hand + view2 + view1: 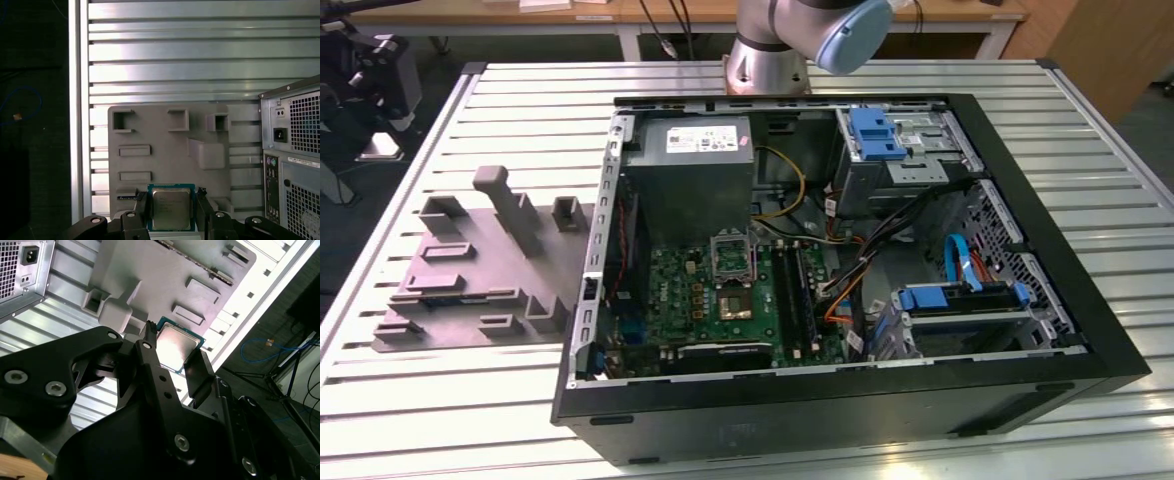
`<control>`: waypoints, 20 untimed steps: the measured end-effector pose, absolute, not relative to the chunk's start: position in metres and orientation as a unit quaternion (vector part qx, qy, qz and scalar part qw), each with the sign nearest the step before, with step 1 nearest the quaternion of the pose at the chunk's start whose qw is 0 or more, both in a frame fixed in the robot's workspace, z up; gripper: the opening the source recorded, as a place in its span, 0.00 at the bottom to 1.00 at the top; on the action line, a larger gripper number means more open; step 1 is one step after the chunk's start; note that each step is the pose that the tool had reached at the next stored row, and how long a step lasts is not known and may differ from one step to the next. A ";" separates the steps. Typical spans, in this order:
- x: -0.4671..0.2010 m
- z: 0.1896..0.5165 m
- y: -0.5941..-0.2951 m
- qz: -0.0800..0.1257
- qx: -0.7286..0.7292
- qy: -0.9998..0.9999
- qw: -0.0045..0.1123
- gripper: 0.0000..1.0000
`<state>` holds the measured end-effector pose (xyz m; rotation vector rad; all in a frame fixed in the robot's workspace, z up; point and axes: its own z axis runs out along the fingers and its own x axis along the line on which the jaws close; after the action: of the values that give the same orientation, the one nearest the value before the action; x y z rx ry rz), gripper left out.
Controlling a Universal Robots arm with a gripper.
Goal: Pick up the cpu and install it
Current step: 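Pick up the cpu and move it towards the insertion slot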
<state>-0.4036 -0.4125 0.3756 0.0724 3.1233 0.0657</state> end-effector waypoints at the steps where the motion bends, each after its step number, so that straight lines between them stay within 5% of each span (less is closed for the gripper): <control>1: -0.403 0.376 -0.412 0.021 0.023 0.999 0.008 0.47; 20: -0.400 0.376 -0.412 0.021 0.023 0.999 0.008 0.47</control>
<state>-0.3995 -0.4124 0.3756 0.0724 3.1233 0.0657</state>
